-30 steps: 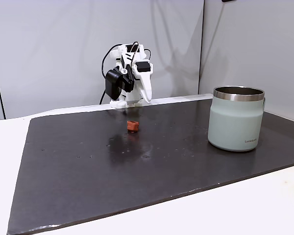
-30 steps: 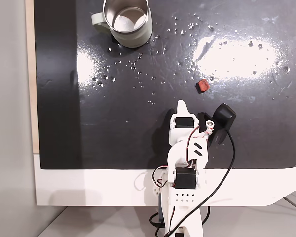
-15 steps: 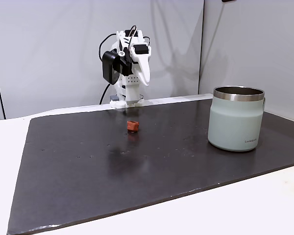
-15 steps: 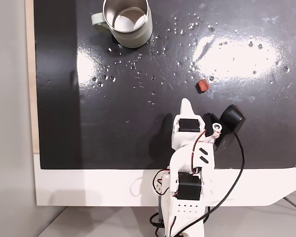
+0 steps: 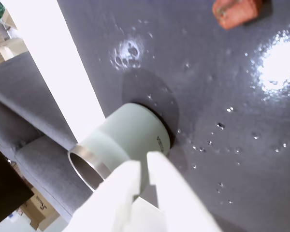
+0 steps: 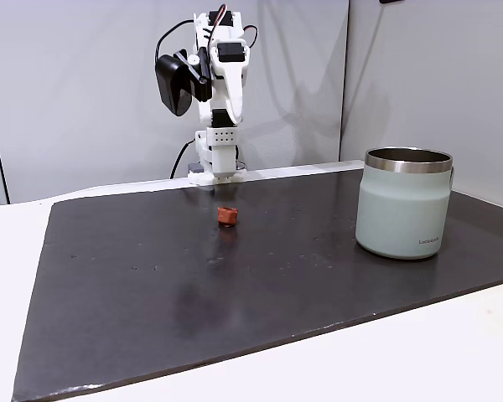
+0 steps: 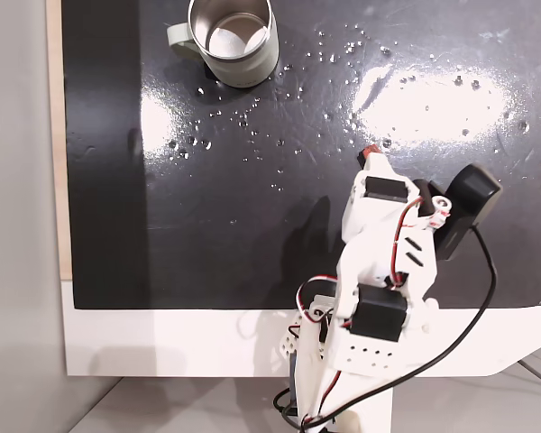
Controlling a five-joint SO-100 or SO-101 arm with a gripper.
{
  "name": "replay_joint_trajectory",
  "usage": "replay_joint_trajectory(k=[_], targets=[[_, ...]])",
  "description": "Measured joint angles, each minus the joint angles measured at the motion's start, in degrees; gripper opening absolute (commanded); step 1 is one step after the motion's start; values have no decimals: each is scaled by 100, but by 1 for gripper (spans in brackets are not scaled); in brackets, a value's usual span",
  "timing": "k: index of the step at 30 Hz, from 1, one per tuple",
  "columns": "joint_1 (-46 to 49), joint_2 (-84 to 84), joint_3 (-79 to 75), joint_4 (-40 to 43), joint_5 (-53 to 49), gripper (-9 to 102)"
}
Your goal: Grasp a cube and put it in the cup.
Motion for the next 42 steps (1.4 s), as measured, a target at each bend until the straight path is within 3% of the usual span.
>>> replay_joint_trajectory(k=[21,38,42], targets=[[70,-3674,-2848,1529,-316,0],[132,-4500,-2988,1978,-598,0],[167,-4605,-2988,1978,-650,5]])
